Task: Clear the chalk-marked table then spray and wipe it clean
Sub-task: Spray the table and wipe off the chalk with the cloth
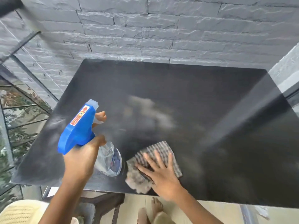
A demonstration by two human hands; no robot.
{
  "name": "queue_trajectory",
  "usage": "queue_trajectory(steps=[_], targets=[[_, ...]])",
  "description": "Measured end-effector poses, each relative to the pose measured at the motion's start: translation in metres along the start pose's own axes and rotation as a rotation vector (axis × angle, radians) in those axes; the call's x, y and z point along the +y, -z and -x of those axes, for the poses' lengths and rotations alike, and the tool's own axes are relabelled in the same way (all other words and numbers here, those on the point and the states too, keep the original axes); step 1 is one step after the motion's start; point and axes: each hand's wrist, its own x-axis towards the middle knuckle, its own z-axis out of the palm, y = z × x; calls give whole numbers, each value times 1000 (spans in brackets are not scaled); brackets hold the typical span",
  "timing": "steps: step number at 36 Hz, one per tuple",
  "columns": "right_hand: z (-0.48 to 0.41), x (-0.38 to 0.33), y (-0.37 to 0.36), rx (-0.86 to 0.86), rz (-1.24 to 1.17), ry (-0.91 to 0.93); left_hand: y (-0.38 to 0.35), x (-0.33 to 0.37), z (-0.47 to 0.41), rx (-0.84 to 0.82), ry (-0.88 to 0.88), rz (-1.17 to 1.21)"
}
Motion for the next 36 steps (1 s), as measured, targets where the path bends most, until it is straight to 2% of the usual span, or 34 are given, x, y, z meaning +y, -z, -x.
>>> queue_trajectory(steps=[3,6,11,13,18,22,27,31,34,36], targets=[[38,31,-18,28,66,-173,2,0,1,-14,-30,19],[50,47,-17,62,-4,-374,5,-3,2,-6,-33,28],[26,5,-14,104,-176,-507,12,-7,11,157,41,75],[15,-18,-11,109,-199,-473,16,-7,13,226,72,71],[-19,-70,-2,50,-258,-337,31,-7,17,232,40,85],[-38,-100,0,68,-230,-209,47,-11,20,305,66,94],[-33,-103,-5,101,-181,-10,65,-10,27,463,155,123],[-34,-107,-6,143,-209,-25,84,-13,34,521,164,153],[-38,-116,12,114,-415,-86,96,-13,40,649,167,195],[-45,-123,24,-45,-625,-105,108,-15,43,672,148,210]])
